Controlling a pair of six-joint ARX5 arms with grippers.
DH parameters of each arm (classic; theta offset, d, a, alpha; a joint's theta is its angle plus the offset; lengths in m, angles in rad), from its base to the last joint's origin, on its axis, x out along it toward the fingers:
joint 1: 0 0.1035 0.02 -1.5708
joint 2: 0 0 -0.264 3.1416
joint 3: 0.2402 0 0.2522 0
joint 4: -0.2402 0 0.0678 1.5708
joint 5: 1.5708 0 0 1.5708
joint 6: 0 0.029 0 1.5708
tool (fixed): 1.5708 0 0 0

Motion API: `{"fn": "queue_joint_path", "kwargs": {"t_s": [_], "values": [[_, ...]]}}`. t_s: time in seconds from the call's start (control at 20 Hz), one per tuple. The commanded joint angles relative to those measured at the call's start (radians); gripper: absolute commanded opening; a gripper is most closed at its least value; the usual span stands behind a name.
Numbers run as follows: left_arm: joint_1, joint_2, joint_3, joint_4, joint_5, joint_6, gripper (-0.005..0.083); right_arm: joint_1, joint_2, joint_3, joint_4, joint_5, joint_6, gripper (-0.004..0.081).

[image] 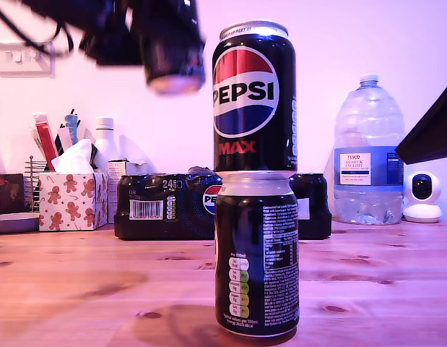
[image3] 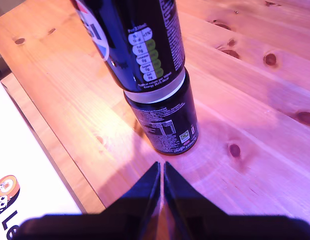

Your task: Stack up the Pepsi cans on top of each other

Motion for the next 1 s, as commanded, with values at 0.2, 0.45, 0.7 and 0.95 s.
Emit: {"fn": "queue_joint_path", "kwargs": {"t_s": [0.2, 0.45, 0.7, 0.95], "values": [[-0.087, -0.040, 0.135, -0.092, 0.006, 0.023, 0.0473, 0.006, 0.004, -0.009, 0.008, 0.000, 0.000, -0.0013], [-0.160, -0.040, 0.187, -0.141, 0.005, 0.045, 0.0473, 0.006, 0.004, -0.009, 0.008, 0.000, 0.000, -0.0013], [-0.217, -0.040, 0.189, -0.153, 0.005, 0.045, 0.0473, 0.006, 0.004, -0.009, 0.008, 0.000, 0.000, -0.0013], [-0.258, -0.040, 0.189, -0.156, 0.005, 0.044, 0.0473, 0.006, 0.004, -0.009, 0.009, 0.000, 0.000, -0.0013]]}}
